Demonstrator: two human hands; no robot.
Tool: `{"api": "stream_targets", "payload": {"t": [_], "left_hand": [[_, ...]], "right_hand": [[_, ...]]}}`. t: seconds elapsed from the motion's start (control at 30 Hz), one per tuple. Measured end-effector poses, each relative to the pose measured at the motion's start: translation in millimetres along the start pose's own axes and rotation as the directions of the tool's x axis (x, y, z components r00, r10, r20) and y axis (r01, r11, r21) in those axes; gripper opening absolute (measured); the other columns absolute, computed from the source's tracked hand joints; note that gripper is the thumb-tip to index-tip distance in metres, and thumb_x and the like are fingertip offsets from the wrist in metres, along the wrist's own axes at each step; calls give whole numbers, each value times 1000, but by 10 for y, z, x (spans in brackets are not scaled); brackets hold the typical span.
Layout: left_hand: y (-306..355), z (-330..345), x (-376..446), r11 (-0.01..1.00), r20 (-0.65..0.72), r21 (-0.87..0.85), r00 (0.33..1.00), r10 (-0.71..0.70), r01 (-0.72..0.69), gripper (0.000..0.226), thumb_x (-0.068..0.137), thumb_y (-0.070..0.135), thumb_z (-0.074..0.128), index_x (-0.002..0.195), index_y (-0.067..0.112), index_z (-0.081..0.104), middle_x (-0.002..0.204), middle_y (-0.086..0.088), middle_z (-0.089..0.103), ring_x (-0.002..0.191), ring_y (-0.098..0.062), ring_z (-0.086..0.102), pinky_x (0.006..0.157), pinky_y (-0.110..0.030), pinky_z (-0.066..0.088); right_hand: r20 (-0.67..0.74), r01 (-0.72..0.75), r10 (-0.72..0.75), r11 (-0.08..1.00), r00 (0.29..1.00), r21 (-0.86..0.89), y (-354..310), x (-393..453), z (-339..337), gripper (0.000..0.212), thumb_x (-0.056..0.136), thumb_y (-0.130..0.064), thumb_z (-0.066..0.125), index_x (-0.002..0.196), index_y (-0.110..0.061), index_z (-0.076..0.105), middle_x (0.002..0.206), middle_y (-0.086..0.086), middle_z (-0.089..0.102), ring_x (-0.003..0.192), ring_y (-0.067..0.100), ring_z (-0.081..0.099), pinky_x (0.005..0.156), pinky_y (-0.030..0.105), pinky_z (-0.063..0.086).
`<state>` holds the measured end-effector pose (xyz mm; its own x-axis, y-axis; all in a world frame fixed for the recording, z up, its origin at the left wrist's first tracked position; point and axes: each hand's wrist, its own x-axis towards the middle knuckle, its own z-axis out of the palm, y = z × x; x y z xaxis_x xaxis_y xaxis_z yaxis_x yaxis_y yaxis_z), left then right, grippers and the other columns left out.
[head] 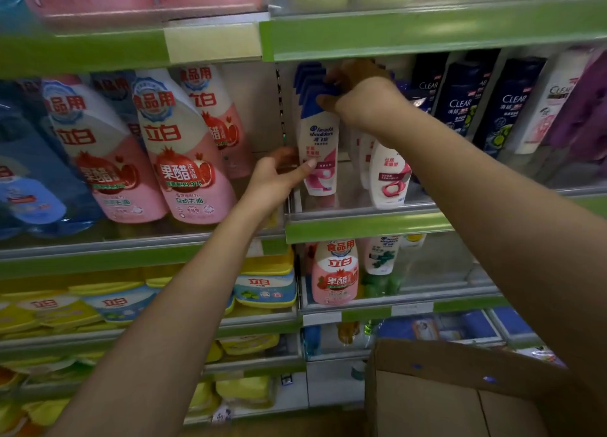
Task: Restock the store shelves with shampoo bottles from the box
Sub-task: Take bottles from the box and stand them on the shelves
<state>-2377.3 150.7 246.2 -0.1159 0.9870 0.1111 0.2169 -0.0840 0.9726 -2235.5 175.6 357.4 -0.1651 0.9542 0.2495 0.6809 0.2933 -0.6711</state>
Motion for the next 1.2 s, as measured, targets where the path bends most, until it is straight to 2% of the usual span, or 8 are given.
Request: {"api": "stream_targets", "payload": {"t": [0.13, 0.33, 0.63, 0.8, 0.9, 1.1, 1.2], "left_hand": [[-35, 51, 48, 1000, 77, 16, 997, 4, -5, 45, 86, 31, 67, 126, 15, 56, 119, 0, 66, 108, -15, 63, 97, -40, 50], [-80, 87, 54, 1000, 91, -20, 996, -10, 11, 42, 89, 24, 63, 128, 13, 54, 120, -4, 66, 110, -18, 63, 99, -45, 48], [-42, 102, -143, 1000, 84, -11, 996, 29, -28, 32, 91, 16, 59, 122, 7, 57, 117, -7, 66, 101, -13, 65, 91, -31, 52], [-53, 90, -251, 998, 80, 10, 994, 69, -70, 25, 90, 17, 61, 115, 16, 60, 116, -3, 67, 108, -16, 63, 99, -41, 48], [-48, 91, -310, 997, 74, 20, 995, 71, -73, 26, 90, 18, 60, 116, 18, 59, 116, -1, 66, 108, -14, 62, 97, -39, 49], [1, 108, -390, 998, 64, 37, 997, 46, -48, 31, 91, 18, 59, 122, 16, 57, 113, 2, 65, 102, -10, 63, 83, -25, 52], [29, 87, -402, 998, 87, 50, 996, 35, -39, 29, 91, 20, 59, 120, 18, 57, 112, 4, 65, 104, -11, 62, 84, -24, 50]], "right_hand": [[13, 12, -12, 999, 1000, -45, -8, 40, -23, 42, 93, -27, 63, 132, -16, 53, 139, 5, 52, 125, 23, 52, 106, 33, 42], [55, 12, -11, 1000, 998, -7, 2, 16, -82, 42, 90, -21, 66, 130, -11, 55, 136, 8, 55, 122, 25, 55, 102, 35, 47], [32, 47, -48, 999, 998, 6, 14, -155, -121, 33, 88, -21, 69, 119, -12, 60, 127, 8, 59, 112, 26, 59, 97, 38, 50], [10, 97, -97, 994, 995, 43, 67, -258, -129, 33, 87, -21, 70, 117, -11, 61, 121, 7, 61, 106, 22, 60, 95, 38, 51], [2, 115, -115, 992, 993, 61, 78, -292, -139, 33, 86, -23, 71, 116, -11, 62, 119, 8, 63, 104, 22, 61, 93, 38, 53], [-24, 134, -133, 990, 991, 45, 103, -333, -146, 39, 86, -30, 71, 120, -13, 63, 123, 9, 61, 106, 21, 60, 91, 29, 49], [-36, 151, -150, 988, 988, 33, 118, -366, -141, 41, 88, -29, 68, 125, -12, 60, 125, 7, 62, 112, 19, 58, 91, 24, 45]]}}
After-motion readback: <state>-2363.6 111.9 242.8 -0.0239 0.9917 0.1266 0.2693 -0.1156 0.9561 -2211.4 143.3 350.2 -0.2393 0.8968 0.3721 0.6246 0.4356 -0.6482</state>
